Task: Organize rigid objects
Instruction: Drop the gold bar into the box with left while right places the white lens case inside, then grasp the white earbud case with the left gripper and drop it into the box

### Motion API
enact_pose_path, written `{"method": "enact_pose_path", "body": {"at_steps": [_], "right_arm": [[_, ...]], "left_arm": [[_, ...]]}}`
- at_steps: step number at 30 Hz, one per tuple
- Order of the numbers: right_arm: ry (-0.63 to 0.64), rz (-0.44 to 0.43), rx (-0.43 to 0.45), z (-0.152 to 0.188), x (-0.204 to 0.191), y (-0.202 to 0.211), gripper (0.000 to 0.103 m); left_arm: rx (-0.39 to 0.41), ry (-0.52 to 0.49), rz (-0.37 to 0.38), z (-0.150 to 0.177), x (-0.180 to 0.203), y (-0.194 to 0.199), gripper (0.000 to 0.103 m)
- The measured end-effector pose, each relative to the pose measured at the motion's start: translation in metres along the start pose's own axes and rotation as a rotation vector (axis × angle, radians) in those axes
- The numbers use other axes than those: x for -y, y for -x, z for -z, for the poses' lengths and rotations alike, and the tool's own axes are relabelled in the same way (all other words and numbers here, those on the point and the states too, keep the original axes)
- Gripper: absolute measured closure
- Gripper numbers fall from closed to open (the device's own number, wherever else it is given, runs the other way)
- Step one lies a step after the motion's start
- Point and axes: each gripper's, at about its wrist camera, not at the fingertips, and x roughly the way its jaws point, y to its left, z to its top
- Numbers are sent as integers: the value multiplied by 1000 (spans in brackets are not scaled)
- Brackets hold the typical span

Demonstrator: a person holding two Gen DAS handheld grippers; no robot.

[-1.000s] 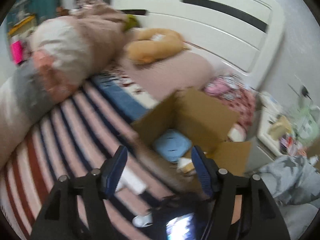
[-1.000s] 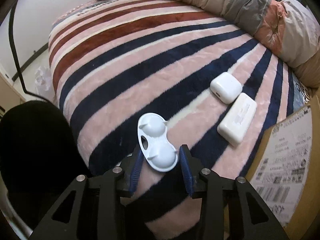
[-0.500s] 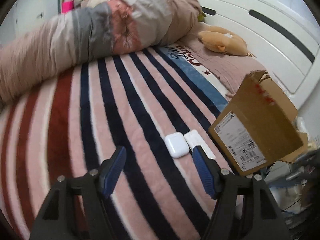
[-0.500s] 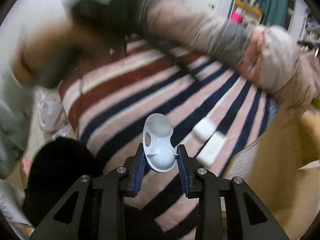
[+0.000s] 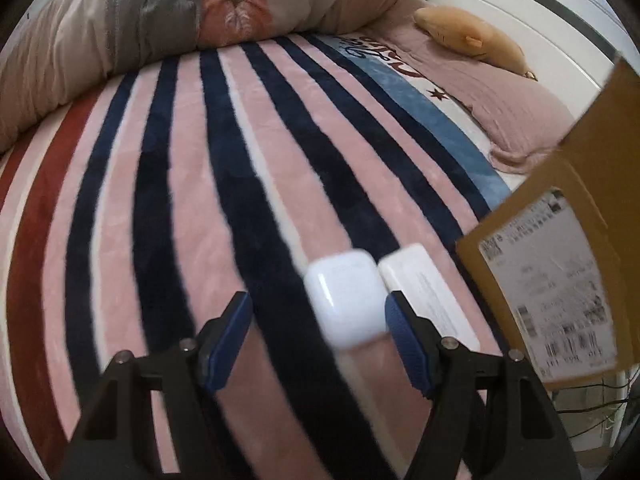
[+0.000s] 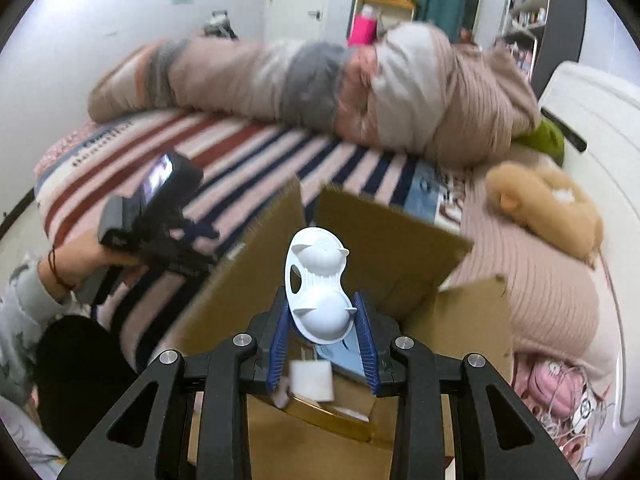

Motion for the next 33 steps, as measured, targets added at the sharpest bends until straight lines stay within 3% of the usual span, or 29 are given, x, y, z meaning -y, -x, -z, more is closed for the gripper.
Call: {"method": "enact_pose_path", "body": {"at_steps": [3,5,7,10,13,14,17,23,33], "right_arm": [[-3,15,-28,2,6,-10,74],[-2,18,-22,7,9,-7,57],[-7,14,-8,10,13,-7,52],[-30,-6,2,15,18,-6,52],[-38,-9,6,18,20,-4,52],[-43,-10,10,18,21,-4,52],[-53,-19,21,19,23,-1,52],[-60,-27,42,18,20,6,52],[-37,-46,107,7,-10,32,52]], "left_arm": [[-9,-21,-16,-5,7,-6,37],[-21,-47,-25,-4,12,-10,37],[-40,-70,-60,-2,17,-17,37],[-31,-115,-114,0,23,-19,38],[-27,-122,-137,1,20,-13,61],[-25,-118,-159,2,15,-10,61],[-21,-62,-130,1,4,-9,61],[-3,-118,-201,-5,20,-21,58],[34,-79,-138,-10,10,2,62]]}}
